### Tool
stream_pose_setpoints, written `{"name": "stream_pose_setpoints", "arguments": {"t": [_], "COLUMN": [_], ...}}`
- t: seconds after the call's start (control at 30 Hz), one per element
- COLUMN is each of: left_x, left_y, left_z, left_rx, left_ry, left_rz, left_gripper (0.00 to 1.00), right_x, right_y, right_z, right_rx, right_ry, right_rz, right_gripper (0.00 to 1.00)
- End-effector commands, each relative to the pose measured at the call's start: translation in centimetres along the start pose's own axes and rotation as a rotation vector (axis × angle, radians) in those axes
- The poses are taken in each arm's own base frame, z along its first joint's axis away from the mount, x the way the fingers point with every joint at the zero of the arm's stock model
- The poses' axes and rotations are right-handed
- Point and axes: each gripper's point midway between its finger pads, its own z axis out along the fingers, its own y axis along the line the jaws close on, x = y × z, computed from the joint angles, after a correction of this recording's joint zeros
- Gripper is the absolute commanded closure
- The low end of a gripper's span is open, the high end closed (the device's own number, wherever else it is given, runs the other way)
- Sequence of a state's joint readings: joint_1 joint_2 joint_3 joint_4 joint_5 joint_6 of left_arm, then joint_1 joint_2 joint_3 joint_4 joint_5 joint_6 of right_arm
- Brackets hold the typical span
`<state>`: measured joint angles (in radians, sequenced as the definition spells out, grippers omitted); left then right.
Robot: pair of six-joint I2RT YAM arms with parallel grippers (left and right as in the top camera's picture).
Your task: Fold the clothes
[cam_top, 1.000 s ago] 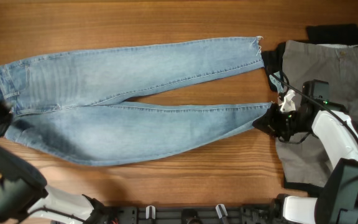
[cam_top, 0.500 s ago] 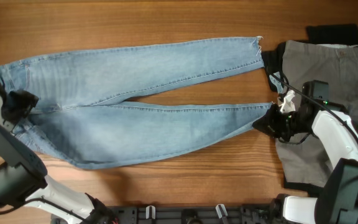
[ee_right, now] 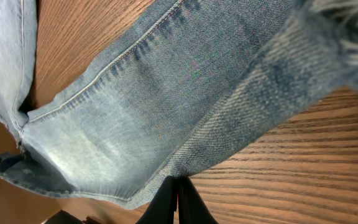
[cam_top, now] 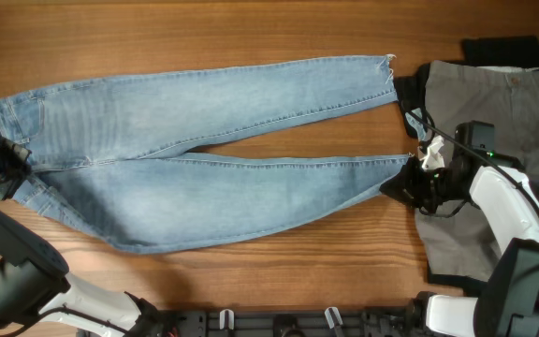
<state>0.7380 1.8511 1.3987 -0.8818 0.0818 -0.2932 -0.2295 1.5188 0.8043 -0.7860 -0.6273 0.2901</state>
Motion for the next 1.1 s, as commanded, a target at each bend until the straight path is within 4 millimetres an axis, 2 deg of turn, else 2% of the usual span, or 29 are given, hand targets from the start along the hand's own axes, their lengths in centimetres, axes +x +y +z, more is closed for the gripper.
{"name": "stream_pose_setpoints", "arguments": {"t": [0.0,0.17,0.23,0.3,0.4,0.47,0.63,0.7,0.77,0.93,1.07], "left_x": [-0.5,-0.6,-0.3,-0.1,-1.0,-2.0,-3.6,-3.8,-3.8,-3.4,-3.0], "left_y": [-0.7,0.3,0.9,2.1,3.4,4.3,5.7,6.3,7.5,8.8,9.7], "left_z": [-1.3,-2.1,-2.6,-3.8,-6.9,-10.1,-17.3,-19.4,-22.0,-24.7,-25.7], "left_rx": [0.041,0.035,0.026,0.001,0.005,0.013,0.032,0.022,-0.021,-0.046,-0.063], "left_ry": [-0.019,-0.021,-0.014,-0.015,-0.062,-0.121,-0.262,-0.308,-0.37,-0.44,-0.468], "left_rz": [0.026,-0.003,-0.017,-0.075,-0.134,-0.164,-0.213,-0.224,-0.244,-0.298,-0.318], "left_gripper": [0.96,0.96,0.96,0.96,0.96,0.96,0.96,0.96,0.96,0.96,0.96], "right_x": [-0.7,-1.5,-1.8,-2.0,-2.7,-3.0,-2.3,-2.0,-1.7,-1.2,-1.3], "right_y": [0.6,0.0,-0.3,0.1,1.7,3.0,6.0,7.2,8.9,11.5,12.5], "right_z": [-0.6,-1.5,-2.4,-3.5,-6.1,-8.5,-14.4,-16.4,-19.5,-23.8,-25.1], "right_rx": [0.002,0.078,0.135,0.151,0.166,0.176,0.212,0.215,0.224,0.213,0.196], "right_ry": [-0.028,-0.054,-0.069,-0.088,-0.153,-0.205,-0.27,-0.293,-0.347,-0.445,-0.49], "right_rz": [-0.015,0.009,0.033,0.026,-0.005,-0.027,-0.02,-0.038,-0.058,-0.1,-0.123], "right_gripper": [0.95,0.96,0.96,0.95,0.96,0.96,0.96,0.96,0.96,0.96,0.96]}}
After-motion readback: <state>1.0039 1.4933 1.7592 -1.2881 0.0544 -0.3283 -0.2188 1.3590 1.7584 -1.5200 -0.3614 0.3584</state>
